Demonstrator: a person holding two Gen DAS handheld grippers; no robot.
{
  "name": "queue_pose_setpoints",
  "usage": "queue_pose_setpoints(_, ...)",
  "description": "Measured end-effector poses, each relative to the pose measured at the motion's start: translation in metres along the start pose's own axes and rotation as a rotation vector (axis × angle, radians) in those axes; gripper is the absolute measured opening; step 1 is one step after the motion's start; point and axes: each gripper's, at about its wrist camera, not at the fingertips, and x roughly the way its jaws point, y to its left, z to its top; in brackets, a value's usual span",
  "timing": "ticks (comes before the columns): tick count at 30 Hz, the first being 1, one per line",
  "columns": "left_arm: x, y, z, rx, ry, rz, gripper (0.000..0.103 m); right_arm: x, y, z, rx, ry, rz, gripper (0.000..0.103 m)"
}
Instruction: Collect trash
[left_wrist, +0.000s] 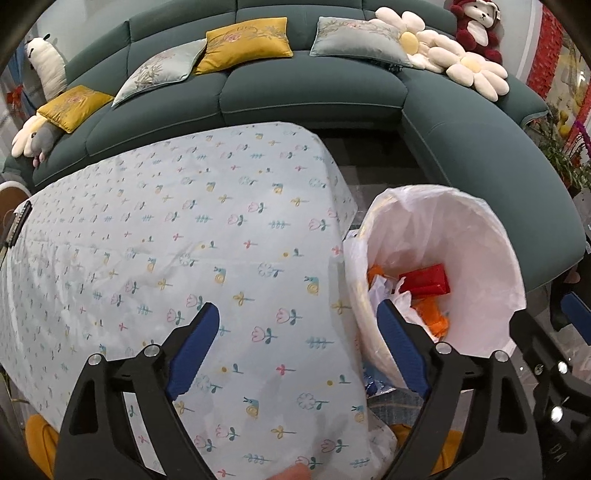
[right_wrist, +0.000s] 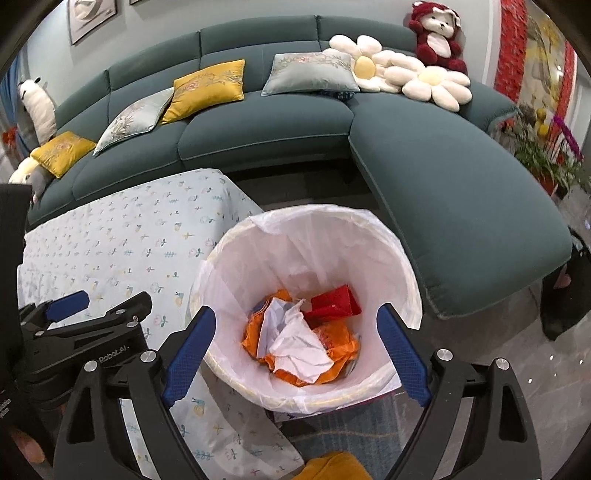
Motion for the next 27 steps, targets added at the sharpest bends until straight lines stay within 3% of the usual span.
queue_pose_setpoints(7, 0.008, -0.003, -0.011, 0.029, -0.001, 0.018, 0.084, 0.006, -0.005, -0.010, 0.015, -0.001, -0.004, 0.088)
queue_pose_setpoints(8, 0.008, -0.004, -0.012, 0.031, 0.000, 0.018, 0.084, 0.008, -0.005, -0.011, 0.008, 0.004, -0.009, 0.098)
queue_pose_setpoints(27, 0.015, -0.003, -0.026, 0.014, 0.018, 0.015, 0.084, 0.015, -0.003, -0.020, -0.021, 0.011, -0.029, 0.096)
